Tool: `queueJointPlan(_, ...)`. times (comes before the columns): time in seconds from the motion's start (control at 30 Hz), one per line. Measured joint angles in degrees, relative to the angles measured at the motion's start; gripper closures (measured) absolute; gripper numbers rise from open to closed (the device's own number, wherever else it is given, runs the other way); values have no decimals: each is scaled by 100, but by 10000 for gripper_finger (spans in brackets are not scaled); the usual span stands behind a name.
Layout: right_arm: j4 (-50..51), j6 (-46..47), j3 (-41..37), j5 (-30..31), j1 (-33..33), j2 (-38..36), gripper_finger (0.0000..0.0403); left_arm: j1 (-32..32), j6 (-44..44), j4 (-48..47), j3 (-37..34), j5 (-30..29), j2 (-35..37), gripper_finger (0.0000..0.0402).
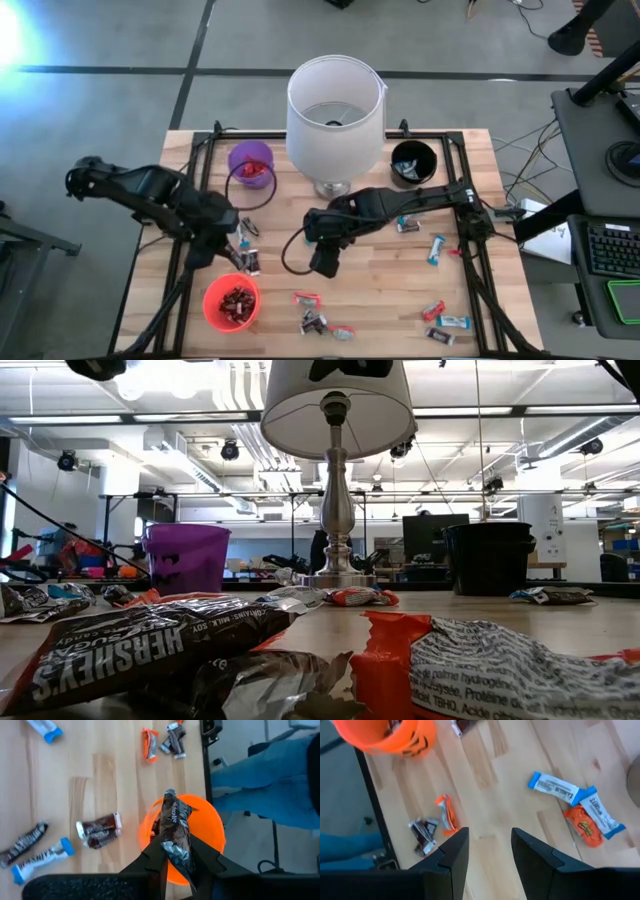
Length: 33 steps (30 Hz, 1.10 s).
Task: Sort candy
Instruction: Put the black chocolate into the orange bucket
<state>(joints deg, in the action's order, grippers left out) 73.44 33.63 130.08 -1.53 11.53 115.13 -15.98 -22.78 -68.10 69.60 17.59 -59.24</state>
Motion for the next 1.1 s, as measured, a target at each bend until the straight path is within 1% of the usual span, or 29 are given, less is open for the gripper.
queueJointPlan(0.1, 63, -63, 0, -13, 0, 2, 264, -263, -557, -2, 0, -134, -55, 365)
queueJointPlan(0.27, 353, -286, 0, -91, 0, 2, 264, -787, -1491, -2, 0, -166, -158, 365)
queueJointPlan(0.43, 782, -530, 0, -348, 23, 2, 264, -1461, -2542, 3, 0, -221, -346, 365)
queueJointPlan(0.57, 1193, -750, 0, -364, 120, 2, 264, -2007, -3121, 54, 0, -480, -607, 365)
queueJointPlan(0.7, 1671, -825, -1, -348, 220, 2, 264, -2166, -3280, 295, 0, -570, -897, 365)
queueJointPlan(0.93, 1657, -820, -9, -347, 370, -2, 264, -2192, -3283, 296, 0, -619, -1352, 365)
queueJointPlan(1.1, 1657, -829, -9, -346, 413, -5, 264, -2197, -3106, 275, 0, -615, -1564, 364)
